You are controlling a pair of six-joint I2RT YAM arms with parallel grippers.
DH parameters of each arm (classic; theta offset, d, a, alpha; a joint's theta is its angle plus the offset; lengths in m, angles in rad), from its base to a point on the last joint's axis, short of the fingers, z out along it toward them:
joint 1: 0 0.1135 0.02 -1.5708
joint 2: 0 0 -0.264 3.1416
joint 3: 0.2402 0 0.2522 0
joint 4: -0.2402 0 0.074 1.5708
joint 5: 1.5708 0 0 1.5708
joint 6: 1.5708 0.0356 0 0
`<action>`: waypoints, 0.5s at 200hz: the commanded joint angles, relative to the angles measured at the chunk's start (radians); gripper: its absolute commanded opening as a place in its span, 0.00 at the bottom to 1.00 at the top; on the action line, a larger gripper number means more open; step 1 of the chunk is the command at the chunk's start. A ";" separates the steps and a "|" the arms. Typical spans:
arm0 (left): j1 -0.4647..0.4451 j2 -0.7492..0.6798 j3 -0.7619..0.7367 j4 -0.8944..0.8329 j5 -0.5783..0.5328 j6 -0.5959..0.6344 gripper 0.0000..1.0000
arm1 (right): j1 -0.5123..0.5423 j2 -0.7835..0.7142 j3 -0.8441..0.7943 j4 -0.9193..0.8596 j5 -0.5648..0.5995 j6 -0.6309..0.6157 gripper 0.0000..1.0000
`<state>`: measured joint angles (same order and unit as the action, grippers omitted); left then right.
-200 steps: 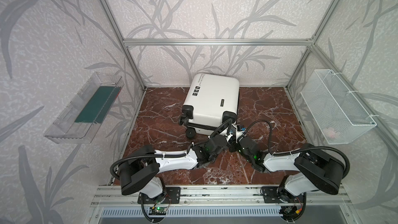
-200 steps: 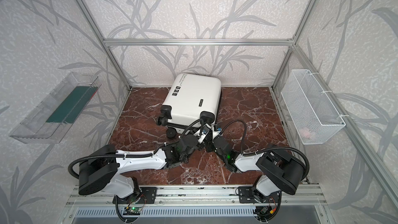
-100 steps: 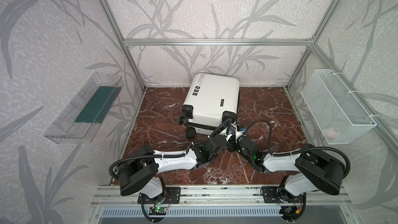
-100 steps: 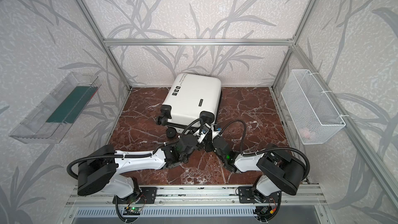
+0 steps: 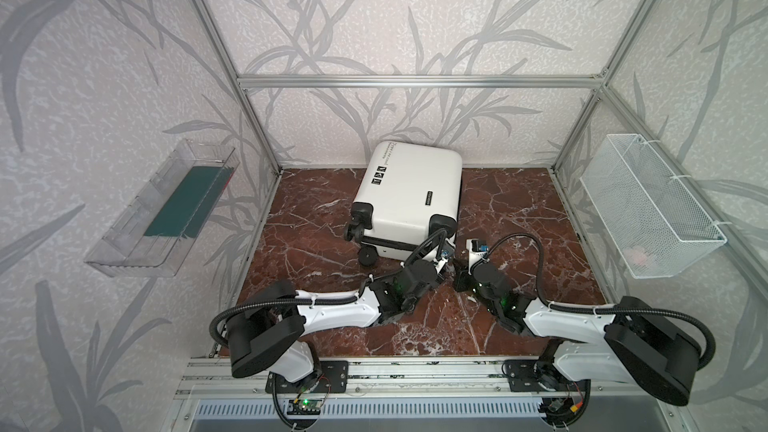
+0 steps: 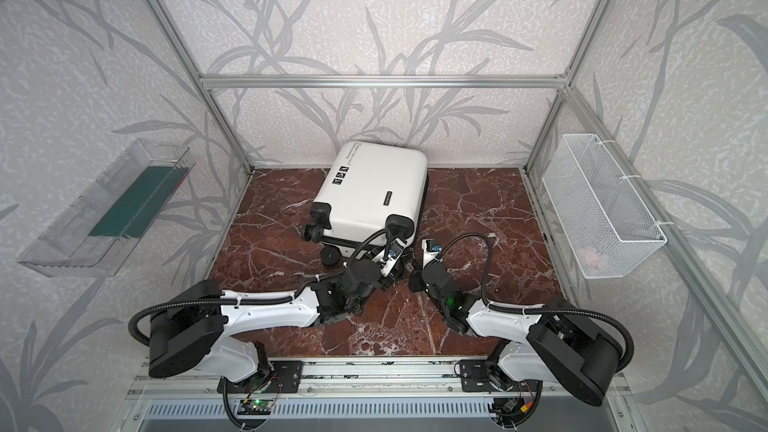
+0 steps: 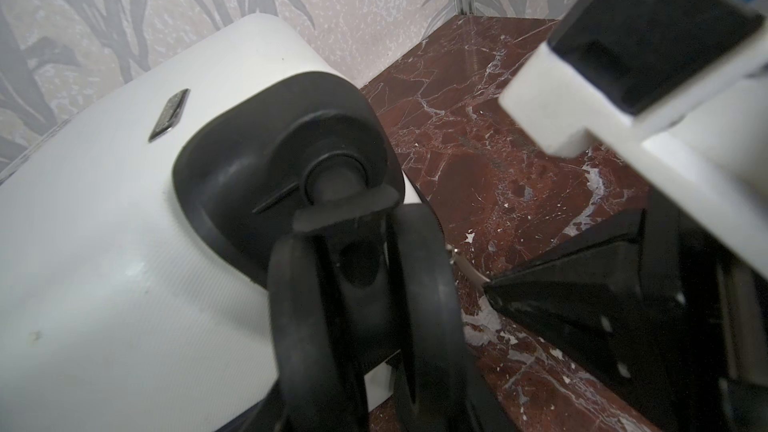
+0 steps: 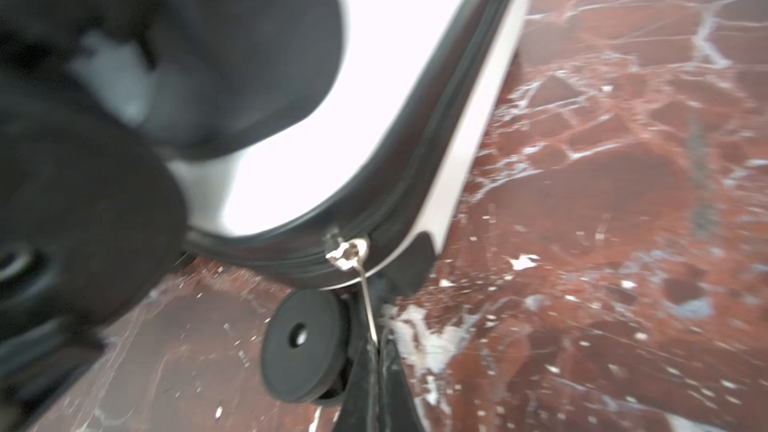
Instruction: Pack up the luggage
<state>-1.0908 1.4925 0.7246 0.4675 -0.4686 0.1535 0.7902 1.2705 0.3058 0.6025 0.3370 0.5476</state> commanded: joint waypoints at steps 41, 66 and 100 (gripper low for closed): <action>0.000 -0.075 -0.009 0.085 0.096 0.016 0.00 | -0.109 -0.021 -0.004 -0.039 0.080 0.029 0.00; 0.000 -0.091 -0.020 0.081 0.129 0.002 0.00 | -0.158 0.024 0.045 -0.018 0.033 0.018 0.00; -0.002 -0.123 -0.034 0.056 0.167 -0.037 0.00 | -0.213 0.116 0.124 0.003 -0.011 0.012 0.00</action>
<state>-1.0817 1.4479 0.6910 0.4568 -0.4191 0.1375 0.6357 1.3331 0.3756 0.5983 0.2604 0.5514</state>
